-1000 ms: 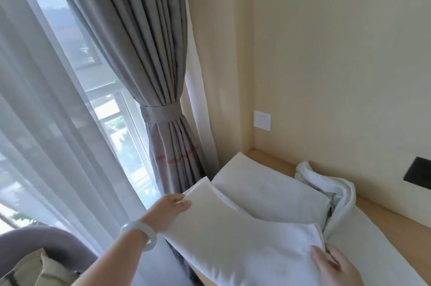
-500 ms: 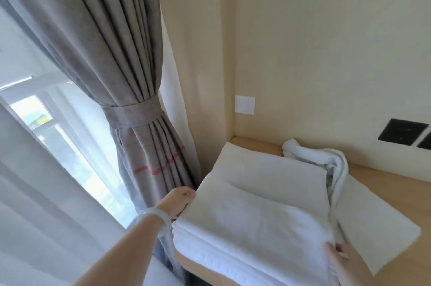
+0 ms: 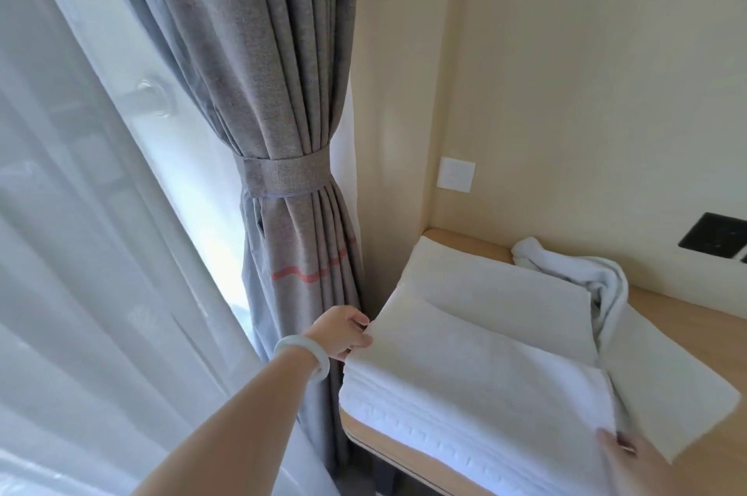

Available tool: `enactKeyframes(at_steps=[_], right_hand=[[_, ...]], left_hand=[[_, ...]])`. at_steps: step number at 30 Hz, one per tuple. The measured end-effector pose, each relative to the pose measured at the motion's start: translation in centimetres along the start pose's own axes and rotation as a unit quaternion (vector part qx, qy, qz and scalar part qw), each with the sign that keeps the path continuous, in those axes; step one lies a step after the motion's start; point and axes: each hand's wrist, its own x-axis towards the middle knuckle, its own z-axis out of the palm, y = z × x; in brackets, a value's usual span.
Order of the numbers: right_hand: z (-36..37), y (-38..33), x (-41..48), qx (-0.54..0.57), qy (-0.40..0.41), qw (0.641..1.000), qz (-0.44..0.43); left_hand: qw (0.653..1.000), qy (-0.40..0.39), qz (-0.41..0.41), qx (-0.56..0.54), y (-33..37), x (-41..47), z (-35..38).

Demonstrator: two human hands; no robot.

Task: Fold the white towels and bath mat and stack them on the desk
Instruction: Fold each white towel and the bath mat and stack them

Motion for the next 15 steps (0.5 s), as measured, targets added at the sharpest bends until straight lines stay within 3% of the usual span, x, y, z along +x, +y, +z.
enactKeyframes(at_steps=[9,15], right_hand=[[0.6,0.7,-0.9,-0.040,-0.008,0.999,-0.004],[0.7,1.2,-1.1,0.022,-0.001,1.000,-0.002]], left_hand=[[0.996,0.019,0.063,0.062,-0.5,0.2,0.0],[0.986,0.045,0.095,0.127,-0.5,0.4,0.9]])
